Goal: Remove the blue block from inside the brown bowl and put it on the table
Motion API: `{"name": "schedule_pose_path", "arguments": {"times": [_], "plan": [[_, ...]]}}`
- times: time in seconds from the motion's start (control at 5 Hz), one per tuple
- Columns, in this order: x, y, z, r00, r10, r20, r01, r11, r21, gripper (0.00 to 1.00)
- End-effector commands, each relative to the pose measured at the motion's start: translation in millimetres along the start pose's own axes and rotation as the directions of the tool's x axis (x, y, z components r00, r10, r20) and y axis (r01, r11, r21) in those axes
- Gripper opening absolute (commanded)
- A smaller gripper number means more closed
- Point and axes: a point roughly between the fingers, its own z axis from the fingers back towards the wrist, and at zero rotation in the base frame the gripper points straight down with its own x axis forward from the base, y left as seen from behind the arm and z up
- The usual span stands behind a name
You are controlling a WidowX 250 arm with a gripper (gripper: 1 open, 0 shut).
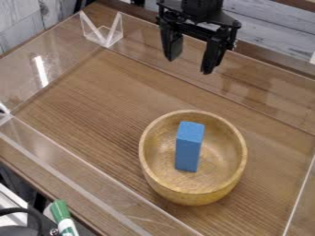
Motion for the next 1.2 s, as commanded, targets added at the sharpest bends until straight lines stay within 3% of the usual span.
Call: {"name": "schedule_pose_path", "arguments": {"times": [0.0, 0.4, 1.0], "plan": [[-5.6, -4.0, -7.5, 1.000, 0.005, -0.014, -0.005, 1.000, -0.002, 1.00], [-36.0, -25.7, -14.7, 0.999, 0.044, 0.024, -0.043, 0.999, -0.012, 1.00], [-50.2, -41.2, -22.9, 0.999, 0.045, 0.028, -0.045, 0.999, -0.020, 1.00]]}}
